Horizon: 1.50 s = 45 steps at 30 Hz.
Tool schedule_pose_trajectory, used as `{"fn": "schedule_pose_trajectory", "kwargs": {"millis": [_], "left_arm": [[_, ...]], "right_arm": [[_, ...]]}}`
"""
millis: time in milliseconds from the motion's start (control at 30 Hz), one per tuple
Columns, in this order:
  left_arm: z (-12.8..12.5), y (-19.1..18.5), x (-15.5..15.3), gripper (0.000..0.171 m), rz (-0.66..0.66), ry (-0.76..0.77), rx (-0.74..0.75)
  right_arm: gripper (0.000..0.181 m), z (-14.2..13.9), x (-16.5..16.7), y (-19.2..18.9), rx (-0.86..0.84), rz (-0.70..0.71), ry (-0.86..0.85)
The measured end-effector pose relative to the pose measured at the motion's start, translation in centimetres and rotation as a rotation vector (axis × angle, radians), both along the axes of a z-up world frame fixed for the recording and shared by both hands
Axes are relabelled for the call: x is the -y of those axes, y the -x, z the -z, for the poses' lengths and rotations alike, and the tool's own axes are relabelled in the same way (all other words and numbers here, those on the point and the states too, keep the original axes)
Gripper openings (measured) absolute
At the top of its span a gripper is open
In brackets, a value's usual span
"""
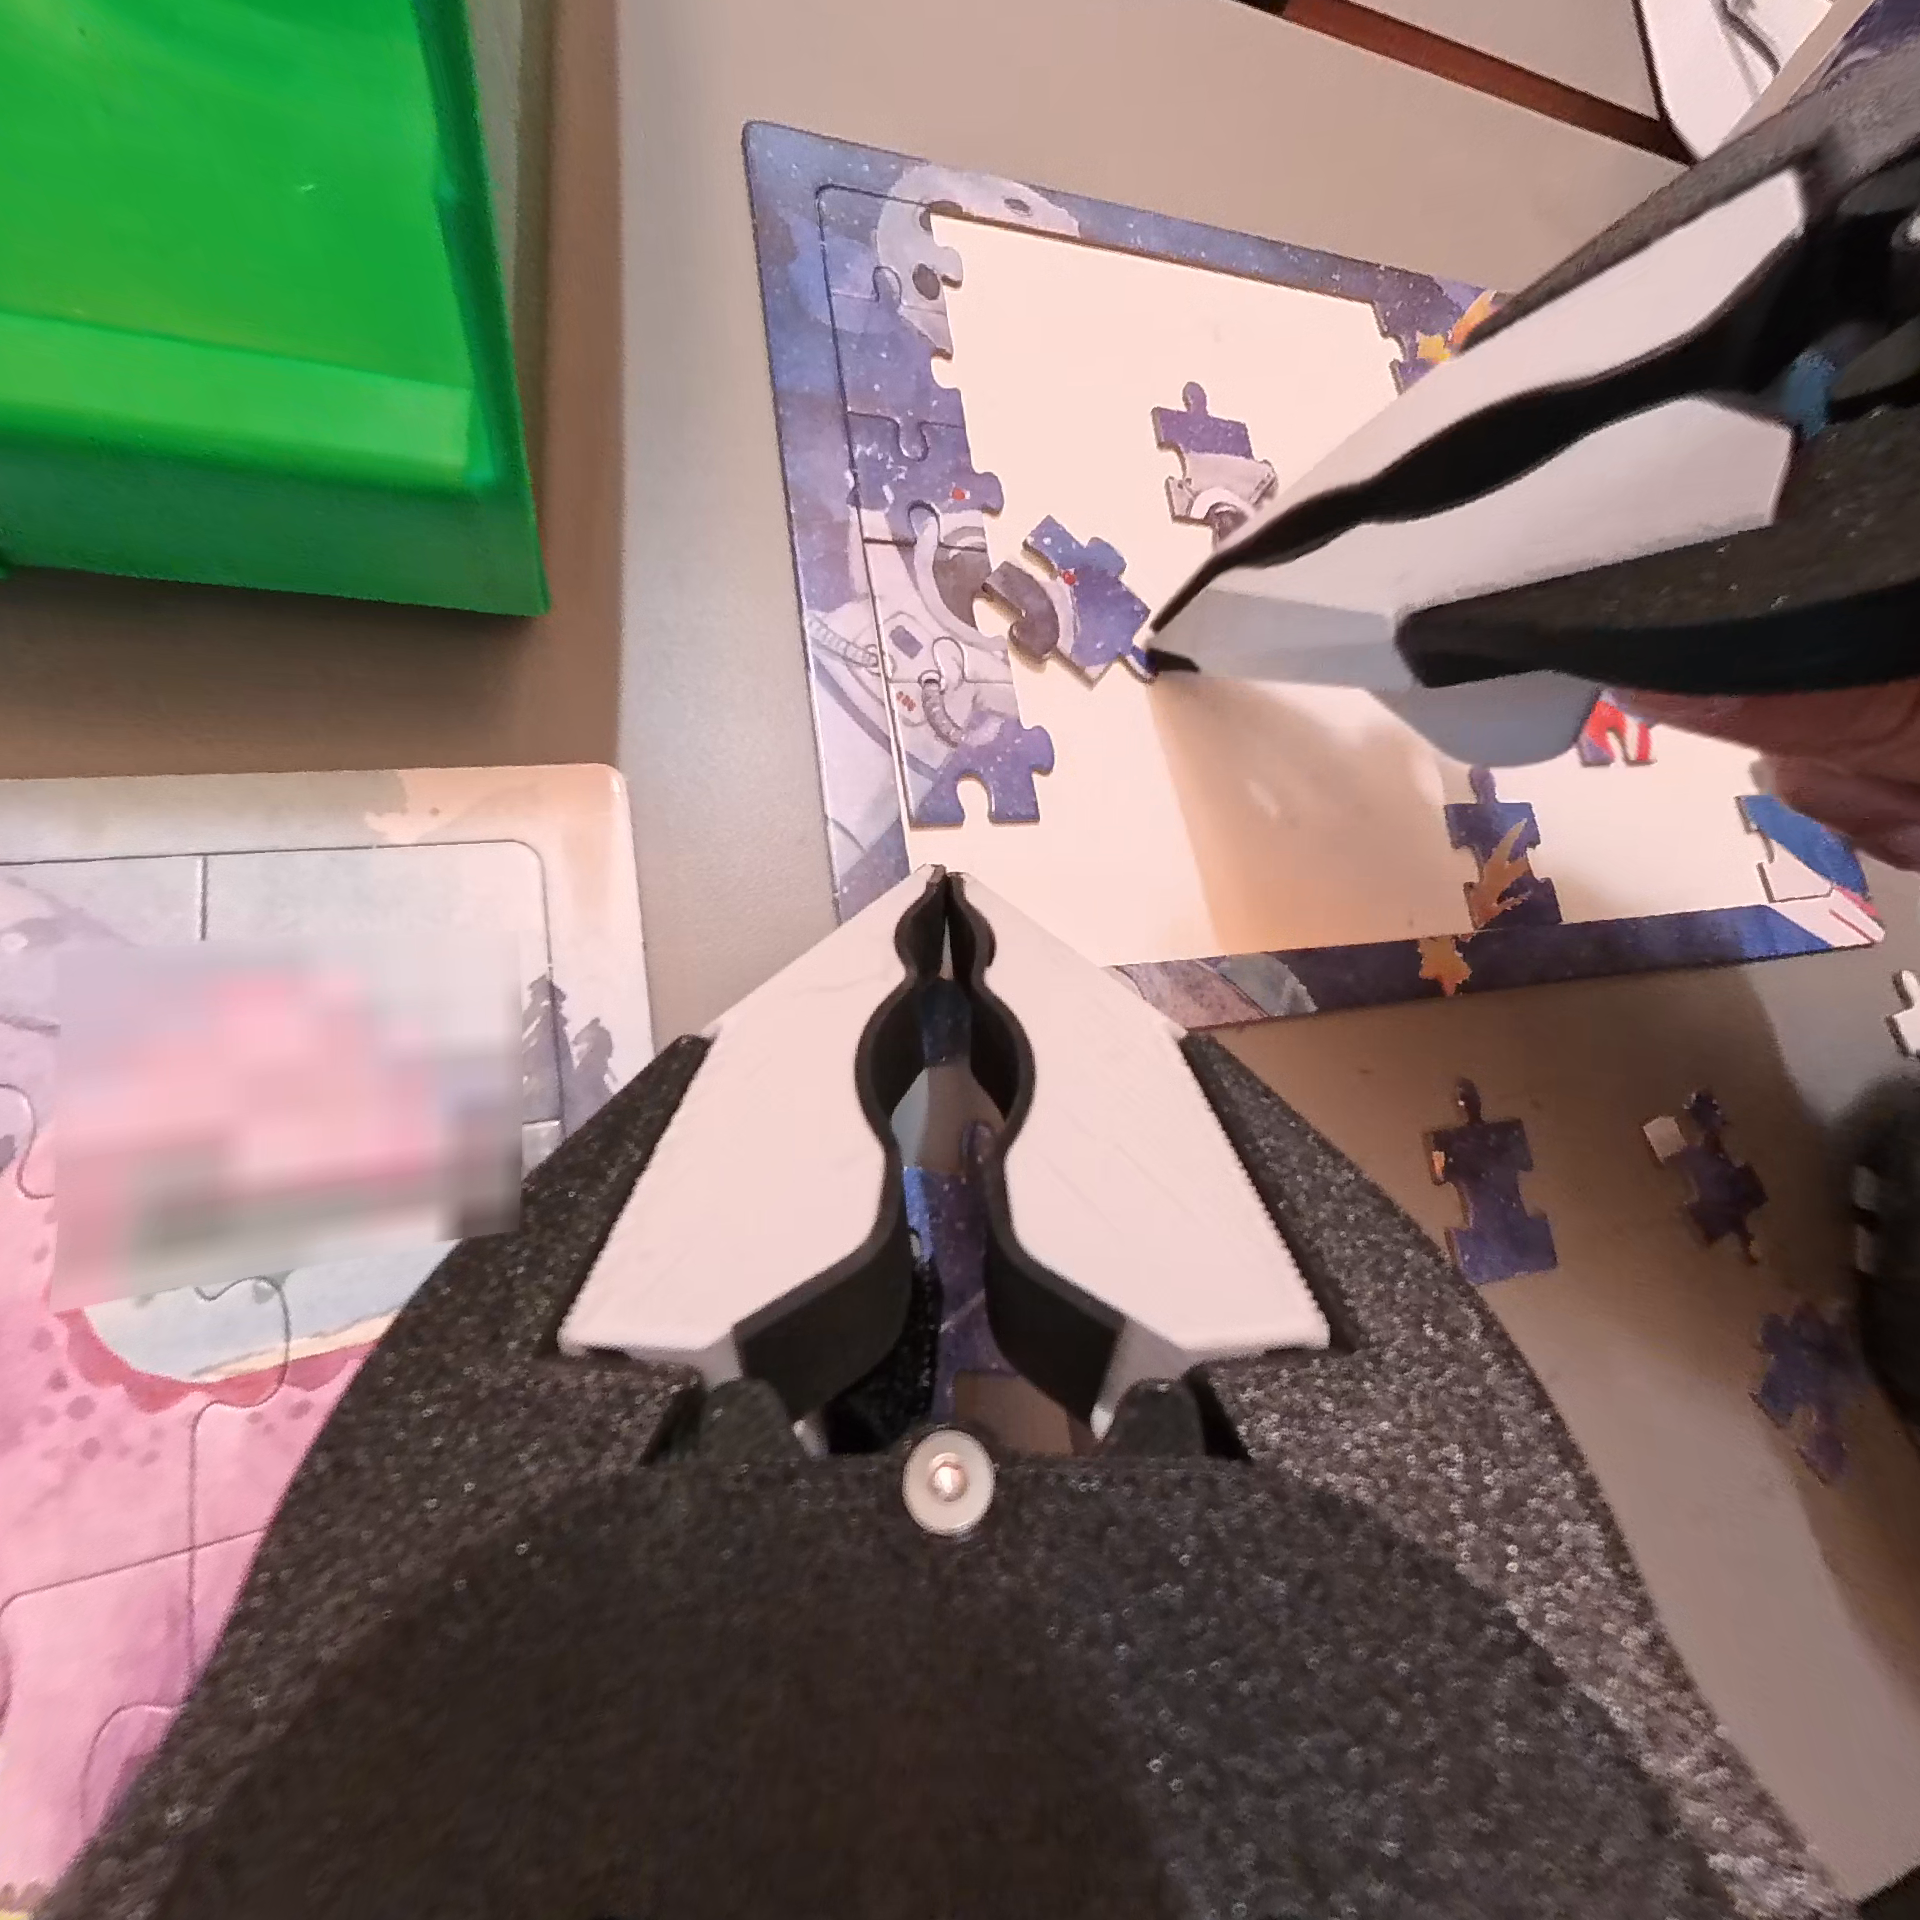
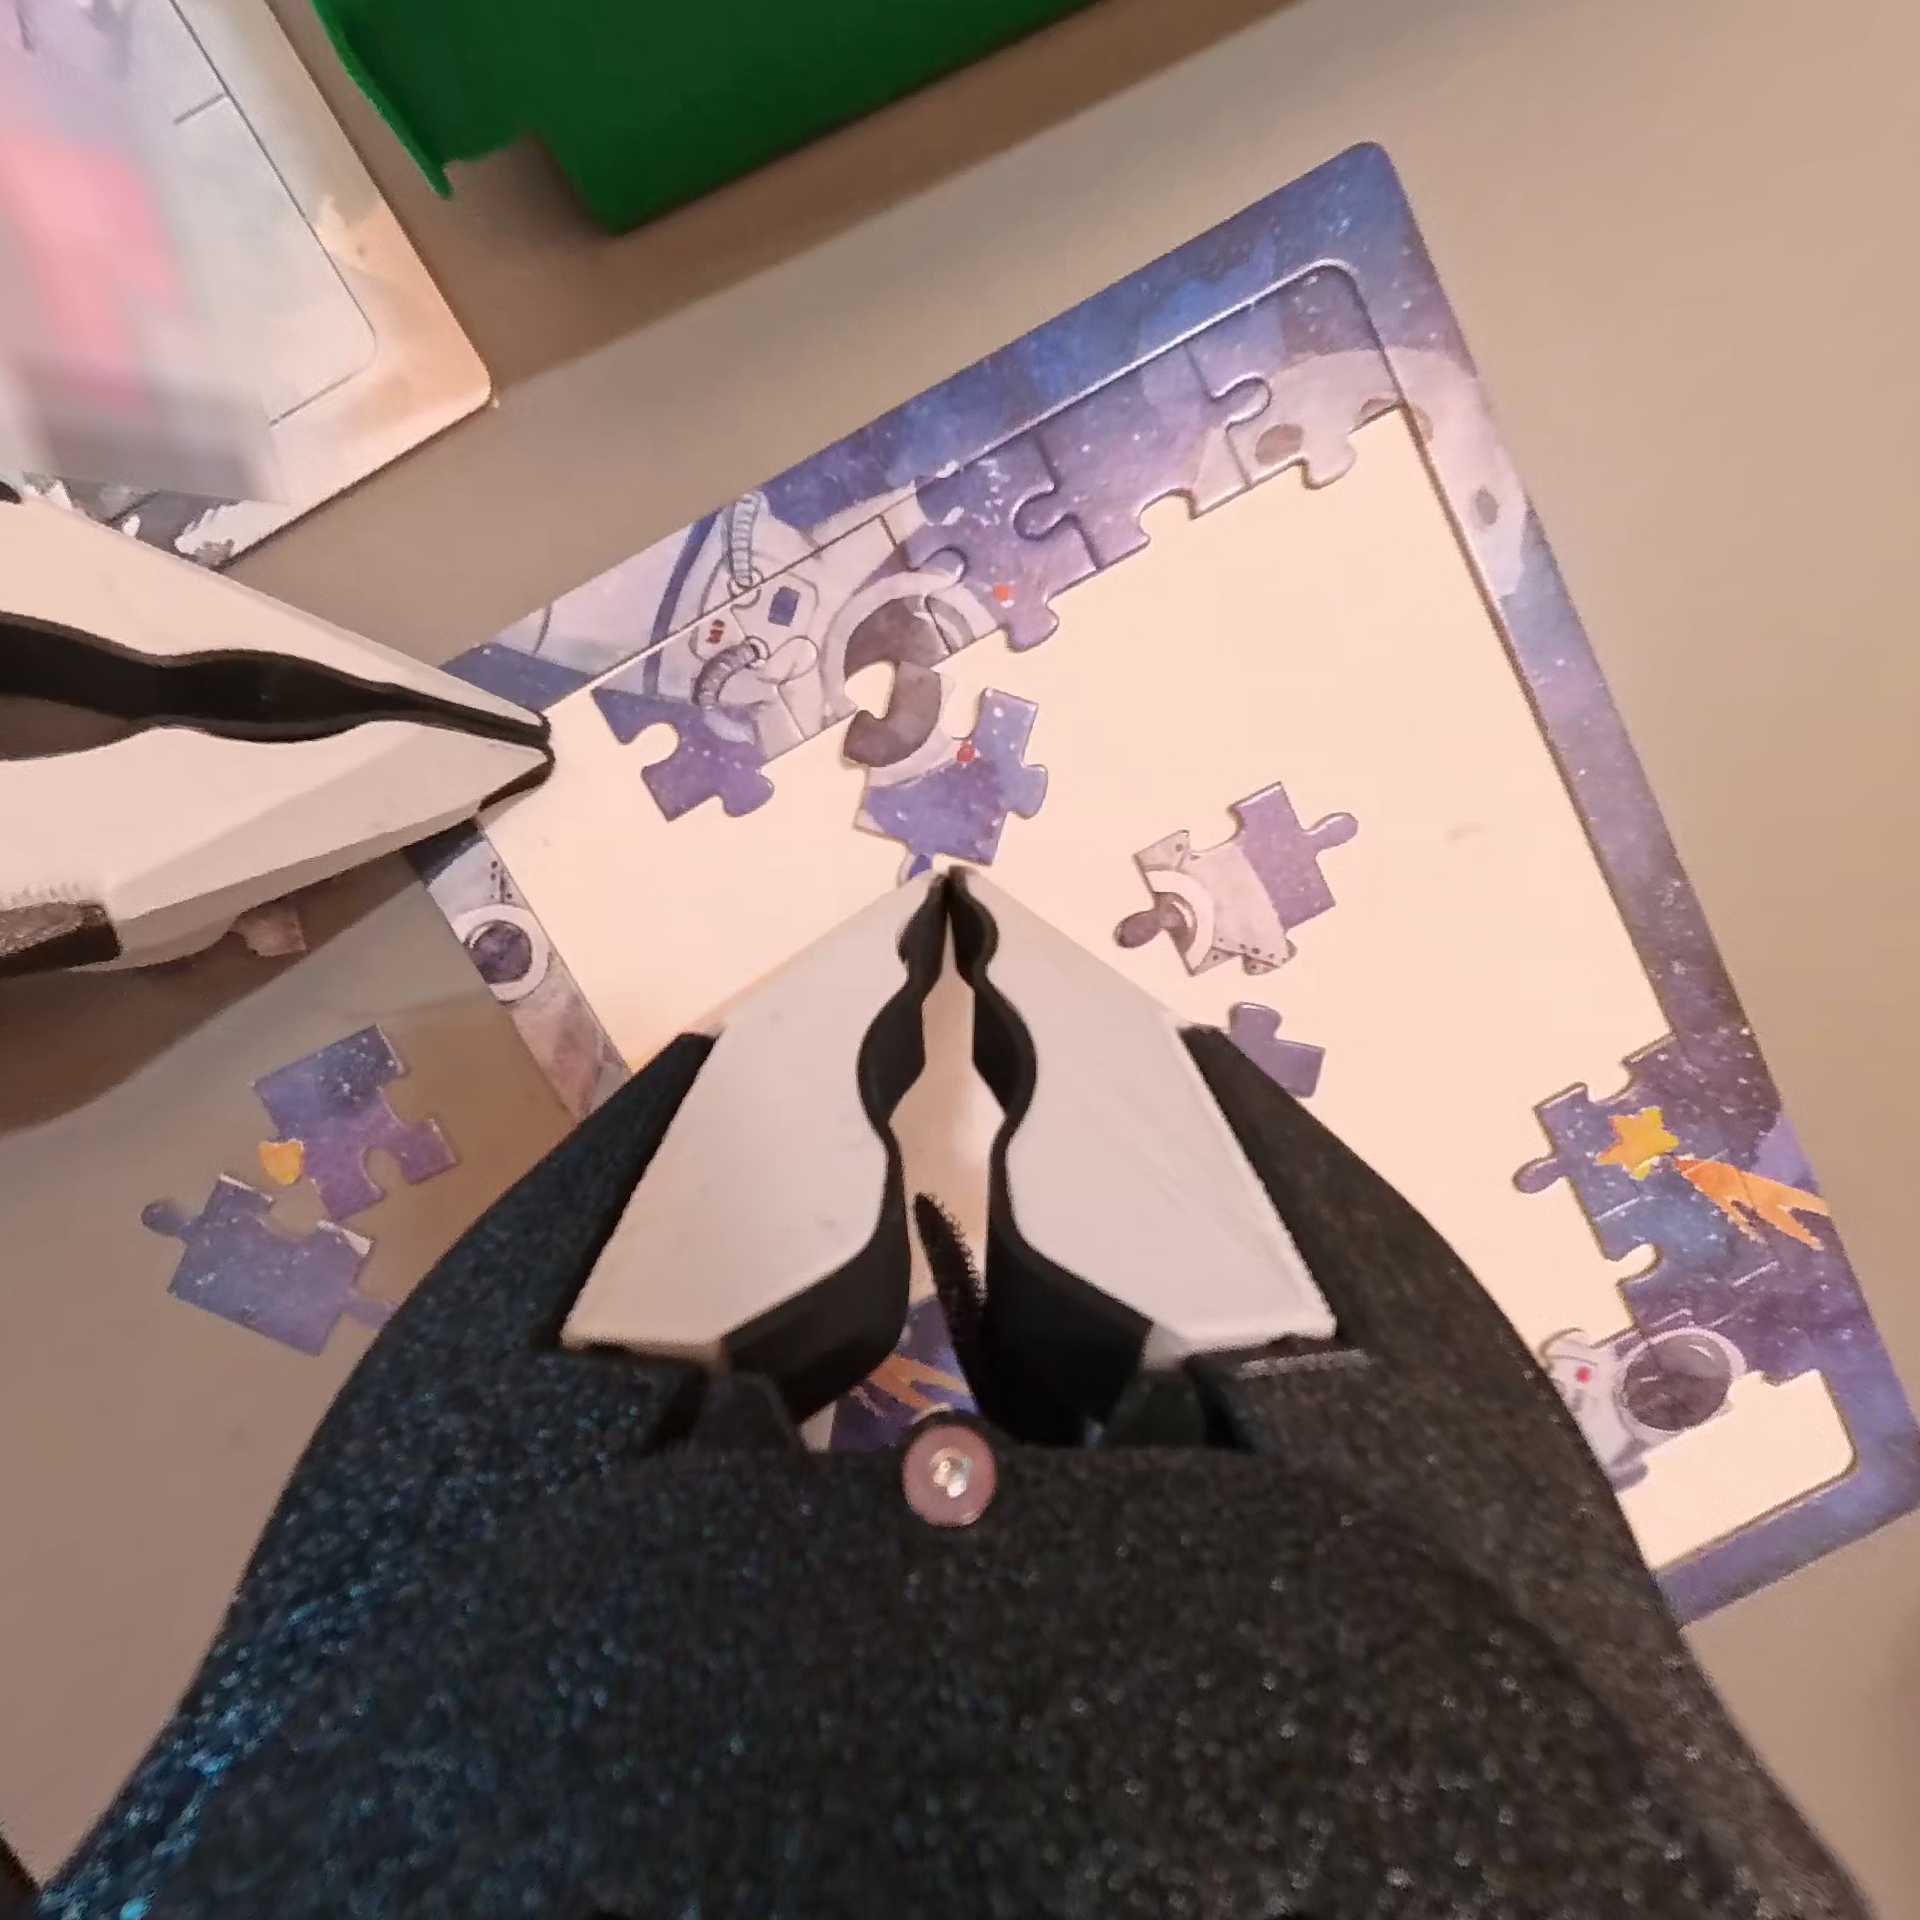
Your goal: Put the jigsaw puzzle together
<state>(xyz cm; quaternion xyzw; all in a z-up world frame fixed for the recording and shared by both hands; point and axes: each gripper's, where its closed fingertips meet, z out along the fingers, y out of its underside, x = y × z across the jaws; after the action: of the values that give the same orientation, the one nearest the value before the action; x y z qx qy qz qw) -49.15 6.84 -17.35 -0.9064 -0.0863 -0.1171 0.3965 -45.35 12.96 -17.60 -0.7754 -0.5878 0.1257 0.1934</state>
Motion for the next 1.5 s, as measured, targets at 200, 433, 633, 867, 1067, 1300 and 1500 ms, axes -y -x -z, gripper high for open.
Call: {"fn": "schedule_pose_trajectory", "kwargs": {"millis": [200,433,633,867,1067,1300,1500], "left_arm": [[0.0,0.0,0.0,0.000,0.000,0.000,0.001],[0.0,0.0,0.0,0.000,0.001,-0.001,0.006],[0.0,0.0,0.0,0.000,0.001,-0.001,0.007],[0.0,0.0,0.0,0.000,0.001,-0.001,0.005],[0.0,-0.1,0.0,0.000,0.002,-0.001,0.005],[0.0,-0.1,0.0,0.000,0.002,-0.001,0.007],[0.0,-0.1,0.0,0.000,0.002,-0.001,0.006]], "right_arm": [[0.000,-0.3,0.9,0.8,-0.035,0.004,0.049],[0.000,-0.5,-0.2,-0.3,-0.013,0.039,0.031],[0.000,0.0,0.3,0.0,0.017,0.022,0.015],[0.000,0.0,1.4,1.0,0.002,0.004,0.034],[0.000,-1.7,1.2,2.3,-0.088,-0.024,-0.013],[0.000,-0.5,-0.7,2.4,-0.108,-0.008,-0.076],[0.000,-0.3,-0.6,1.7,-0.089,0.070,-0.009]]}}
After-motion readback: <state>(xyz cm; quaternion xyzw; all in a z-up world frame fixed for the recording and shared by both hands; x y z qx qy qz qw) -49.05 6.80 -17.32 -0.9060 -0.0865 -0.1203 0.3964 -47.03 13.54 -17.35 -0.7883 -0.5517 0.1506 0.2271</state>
